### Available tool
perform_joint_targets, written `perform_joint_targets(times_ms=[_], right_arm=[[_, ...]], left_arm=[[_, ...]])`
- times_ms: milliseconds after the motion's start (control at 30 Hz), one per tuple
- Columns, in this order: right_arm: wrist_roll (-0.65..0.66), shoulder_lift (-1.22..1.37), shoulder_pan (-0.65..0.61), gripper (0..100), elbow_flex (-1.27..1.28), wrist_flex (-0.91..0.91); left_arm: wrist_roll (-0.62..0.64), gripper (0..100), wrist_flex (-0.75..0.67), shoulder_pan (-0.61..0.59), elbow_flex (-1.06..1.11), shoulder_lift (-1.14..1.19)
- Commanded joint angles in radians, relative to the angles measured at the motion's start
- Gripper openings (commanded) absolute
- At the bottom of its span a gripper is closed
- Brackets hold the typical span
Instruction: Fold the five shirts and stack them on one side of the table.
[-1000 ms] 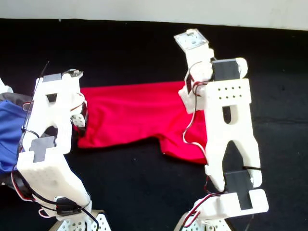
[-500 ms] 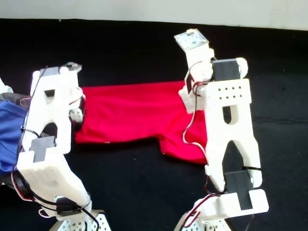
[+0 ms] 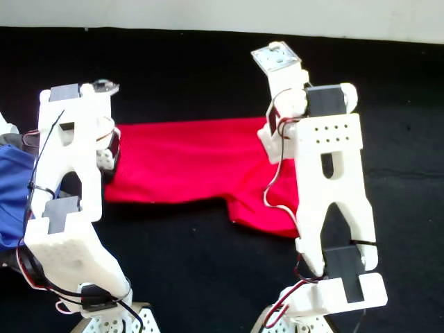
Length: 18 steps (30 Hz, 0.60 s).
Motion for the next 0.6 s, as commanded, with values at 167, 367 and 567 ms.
perform_joint_targets(times_ms=[167, 367, 567], right_arm=[[-0.009, -0.044, -0.012, 0.5, -0.001, 0.01], [-0.009, -0.045, -0.012, 0.5, -0.001, 0.01], [-0.009, -0.045, -0.012, 0.5, -0.001, 0.01]], left_arm=[[-0.014, 16, 0.018, -0.035, -0.038, -0.051], [-0.012, 16, -0.123, -0.039, -0.028, 0.031], [-0.006, 16, -0.187, -0.035, -0.065, 0.171]])
